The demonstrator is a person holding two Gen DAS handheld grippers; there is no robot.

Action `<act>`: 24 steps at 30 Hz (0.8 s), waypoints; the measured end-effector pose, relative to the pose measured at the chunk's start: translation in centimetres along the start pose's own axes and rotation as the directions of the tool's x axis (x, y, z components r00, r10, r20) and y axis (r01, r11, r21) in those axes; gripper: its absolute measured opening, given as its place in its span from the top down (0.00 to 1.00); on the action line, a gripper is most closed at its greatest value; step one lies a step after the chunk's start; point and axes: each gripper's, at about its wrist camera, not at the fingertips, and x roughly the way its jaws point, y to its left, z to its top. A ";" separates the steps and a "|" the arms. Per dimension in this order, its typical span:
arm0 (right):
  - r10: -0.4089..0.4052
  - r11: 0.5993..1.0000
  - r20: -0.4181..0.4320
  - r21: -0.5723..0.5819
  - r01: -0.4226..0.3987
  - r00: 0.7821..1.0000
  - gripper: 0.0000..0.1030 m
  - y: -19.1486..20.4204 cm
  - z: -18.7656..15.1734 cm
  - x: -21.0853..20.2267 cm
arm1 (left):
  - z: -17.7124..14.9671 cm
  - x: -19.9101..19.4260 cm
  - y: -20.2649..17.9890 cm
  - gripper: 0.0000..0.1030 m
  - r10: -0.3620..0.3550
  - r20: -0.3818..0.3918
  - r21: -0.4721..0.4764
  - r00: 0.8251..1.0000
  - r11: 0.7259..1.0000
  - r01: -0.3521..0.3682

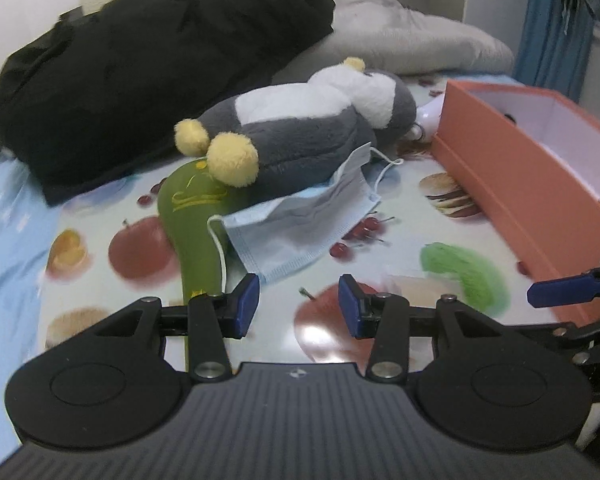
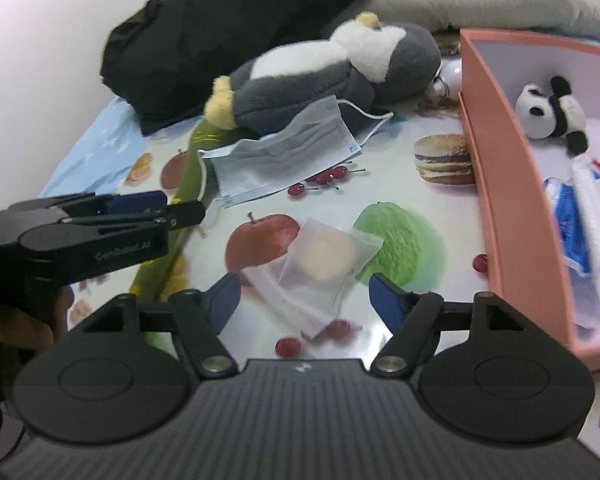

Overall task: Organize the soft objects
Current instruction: 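Grasp the blue face mask with the left gripper while the right gripper grasps the clear bag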

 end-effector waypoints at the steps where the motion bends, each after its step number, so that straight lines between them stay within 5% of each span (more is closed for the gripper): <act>1: -0.001 1.000 -0.009 0.006 0.001 1.000 0.29 -0.1 0.3 0.9 | 0.3 0.7 0.1 0.52 0.005 0.002 0.015 1.000 1.000 -0.005; 14: -0.031 0.999 -0.083 0.040 0.034 0.996 0.29 -1.3 1.0 6.8 | 3.1 7.6 -0.6 0.51 0.072 0.065 0.240 0.995 0.967 -0.086; 20: -0.041 0.999 -0.078 -0.027 0.039 0.996 0.29 -0.4 0.8 7.6 | 3.4 9.8 -0.2 0.51 0.082 0.042 0.228 0.996 0.970 -0.089; 24: -0.036 0.996 -0.086 -0.078 0.030 0.996 0.45 0.3 0.7 7.8 | 3.3 11.0 0.5 0.55 0.048 -0.008 0.172 0.999 0.984 -0.046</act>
